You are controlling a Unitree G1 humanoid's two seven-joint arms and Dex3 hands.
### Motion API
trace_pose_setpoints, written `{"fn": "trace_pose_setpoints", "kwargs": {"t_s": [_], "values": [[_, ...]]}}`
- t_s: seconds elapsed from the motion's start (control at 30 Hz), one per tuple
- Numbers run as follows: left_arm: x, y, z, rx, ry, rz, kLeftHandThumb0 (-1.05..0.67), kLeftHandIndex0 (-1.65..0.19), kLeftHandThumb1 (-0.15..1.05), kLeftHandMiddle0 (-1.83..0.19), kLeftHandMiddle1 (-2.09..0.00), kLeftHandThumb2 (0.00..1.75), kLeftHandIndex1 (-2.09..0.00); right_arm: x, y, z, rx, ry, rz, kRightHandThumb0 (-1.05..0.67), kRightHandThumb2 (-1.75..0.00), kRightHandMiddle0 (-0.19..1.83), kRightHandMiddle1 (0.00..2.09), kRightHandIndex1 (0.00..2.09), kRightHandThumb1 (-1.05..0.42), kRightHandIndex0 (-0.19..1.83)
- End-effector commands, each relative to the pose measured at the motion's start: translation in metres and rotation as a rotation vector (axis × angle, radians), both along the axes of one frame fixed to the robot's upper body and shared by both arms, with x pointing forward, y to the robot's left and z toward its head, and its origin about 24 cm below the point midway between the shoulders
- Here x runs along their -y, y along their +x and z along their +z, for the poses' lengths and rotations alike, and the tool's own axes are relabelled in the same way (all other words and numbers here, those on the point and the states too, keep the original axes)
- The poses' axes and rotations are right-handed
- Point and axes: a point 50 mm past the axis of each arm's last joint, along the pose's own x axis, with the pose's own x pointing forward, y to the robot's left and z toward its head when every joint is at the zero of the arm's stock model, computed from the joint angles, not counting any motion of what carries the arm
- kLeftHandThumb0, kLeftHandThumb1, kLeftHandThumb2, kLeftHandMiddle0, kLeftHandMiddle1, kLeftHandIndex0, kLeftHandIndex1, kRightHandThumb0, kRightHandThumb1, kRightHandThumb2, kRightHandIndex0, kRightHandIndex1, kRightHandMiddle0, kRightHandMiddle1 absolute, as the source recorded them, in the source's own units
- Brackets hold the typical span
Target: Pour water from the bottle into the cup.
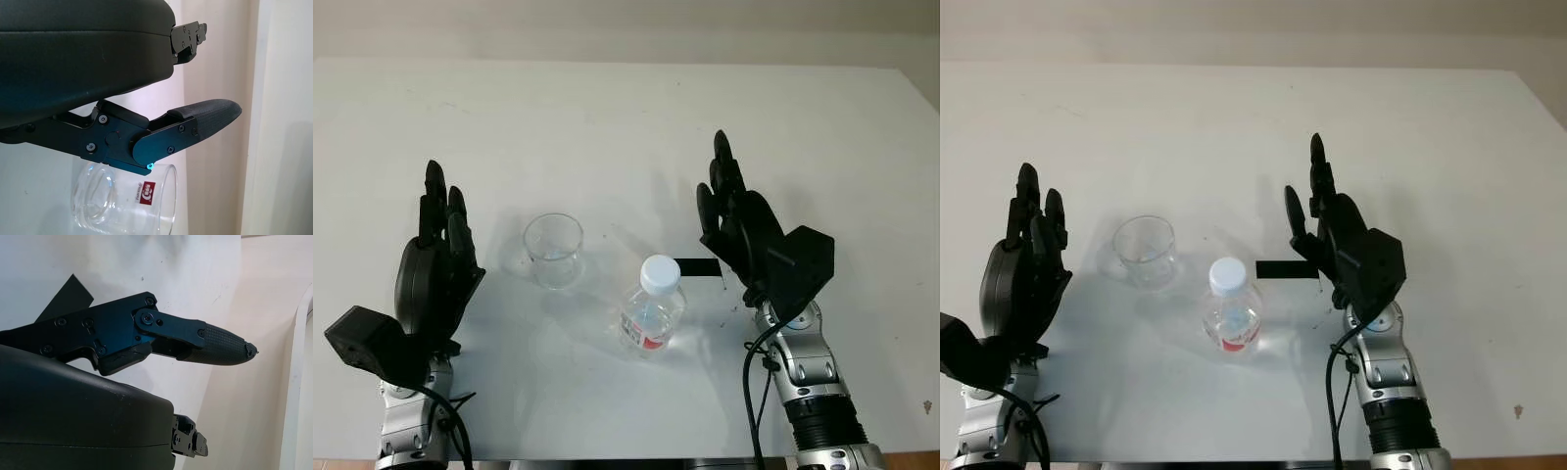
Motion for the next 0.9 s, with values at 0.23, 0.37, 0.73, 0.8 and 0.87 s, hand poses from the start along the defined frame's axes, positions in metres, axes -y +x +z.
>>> {"fn": "trace_pose_setpoints", "kwargs": {"t_s": [0.23,0.37,0.73,0.8,0.87], "values": [[-0.006,0.007,0.010,0.016,0.038,-0.006,-0.72,0.19,1.05,0.19,0.00,0.75,0.00,-0.001,0.002,-0.005,-0.041,-0.005,0.024,-0.79,-0.64,-0.19,0.00,0.00,-1.05,-0.19],[-0.005,0.009,0.010,0.011,0.033,-0.015,-0.71,0.19,1.05,0.19,0.00,0.76,0.00,0.006,0.001,-0.015,-0.045,-0.036,0.089,-0.78,-0.63,-0.19,0.00,0.00,-1.05,-0.19],[-0.005,0.008,0.005,0.000,0.010,-0.004,-0.71,0.19,1.05,0.19,0.00,0.75,0.00,0.053,-0.010,-0.007,0.000,0.140,0.341,-0.83,-0.11,-0.18,0.02,0.01,-1.02,-0.19],[-0.005,0.008,0.005,0.002,0.015,-0.003,-0.71,0.19,1.05,0.19,0.00,0.75,0.00,0.059,-0.013,-0.005,0.003,0.100,0.364,-0.85,-0.08,-0.19,0.02,0.00,-1.01,-0.19],[-0.006,0.008,0.005,0.001,0.023,-0.002,-0.71,0.19,1.05,0.19,0.00,0.75,0.00,0.063,-0.017,-0.002,0.004,0.004,0.390,-0.93,-0.07,-0.19,0.02,0.00,-1.01,-0.19]]}}
